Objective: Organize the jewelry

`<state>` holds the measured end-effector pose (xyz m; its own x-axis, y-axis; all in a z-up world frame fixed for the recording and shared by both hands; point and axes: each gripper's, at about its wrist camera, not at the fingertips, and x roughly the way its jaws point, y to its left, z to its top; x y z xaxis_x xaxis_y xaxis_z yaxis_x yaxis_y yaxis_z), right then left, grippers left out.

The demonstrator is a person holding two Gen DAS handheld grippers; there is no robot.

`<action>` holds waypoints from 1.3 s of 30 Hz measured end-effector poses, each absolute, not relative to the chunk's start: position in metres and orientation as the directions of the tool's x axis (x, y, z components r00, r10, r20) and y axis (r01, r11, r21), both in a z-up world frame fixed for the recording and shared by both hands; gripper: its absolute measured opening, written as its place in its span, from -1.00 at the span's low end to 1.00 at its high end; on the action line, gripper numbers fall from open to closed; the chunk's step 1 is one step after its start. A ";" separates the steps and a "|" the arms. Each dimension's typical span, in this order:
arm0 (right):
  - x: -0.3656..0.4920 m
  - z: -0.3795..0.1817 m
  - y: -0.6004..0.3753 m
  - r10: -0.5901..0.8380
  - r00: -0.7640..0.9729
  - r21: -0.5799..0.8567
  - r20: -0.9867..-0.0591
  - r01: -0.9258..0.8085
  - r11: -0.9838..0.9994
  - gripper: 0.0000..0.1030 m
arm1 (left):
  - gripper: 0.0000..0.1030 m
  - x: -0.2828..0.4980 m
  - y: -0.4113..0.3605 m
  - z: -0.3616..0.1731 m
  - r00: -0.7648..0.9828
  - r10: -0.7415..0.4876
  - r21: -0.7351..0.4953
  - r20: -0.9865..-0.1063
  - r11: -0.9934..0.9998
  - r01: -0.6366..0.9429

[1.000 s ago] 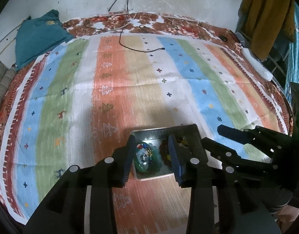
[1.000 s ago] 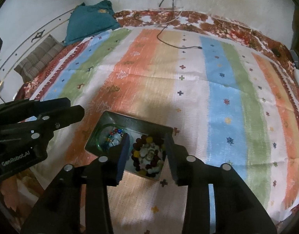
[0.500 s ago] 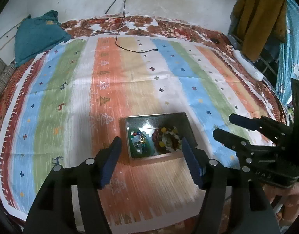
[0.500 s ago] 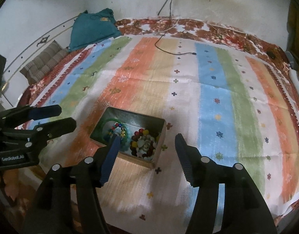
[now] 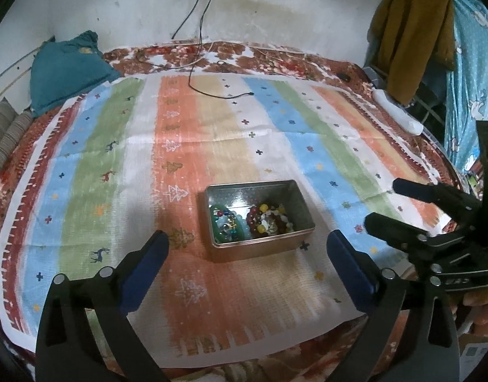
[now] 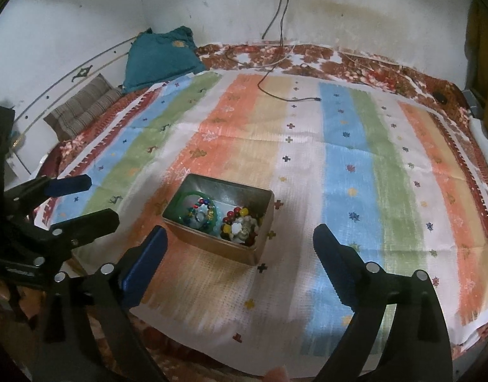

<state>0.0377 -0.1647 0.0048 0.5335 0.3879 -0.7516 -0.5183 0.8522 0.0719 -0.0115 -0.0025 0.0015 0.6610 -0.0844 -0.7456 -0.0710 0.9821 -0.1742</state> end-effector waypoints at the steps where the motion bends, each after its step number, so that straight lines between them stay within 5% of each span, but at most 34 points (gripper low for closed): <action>1: 0.037 0.005 -0.165 0.390 0.533 0.075 -0.751 -0.518 0.852 0.86 | 0.89 -0.012 -0.003 0.002 0.662 -0.080 -0.170 -0.745 0.983 -0.071; 39: 0.008 0.015 -0.177 0.411 0.595 0.065 -0.690 -0.515 0.855 0.88 | 0.89 -0.029 -0.016 0.014 0.743 -0.023 -0.085 -0.669 0.995 -0.045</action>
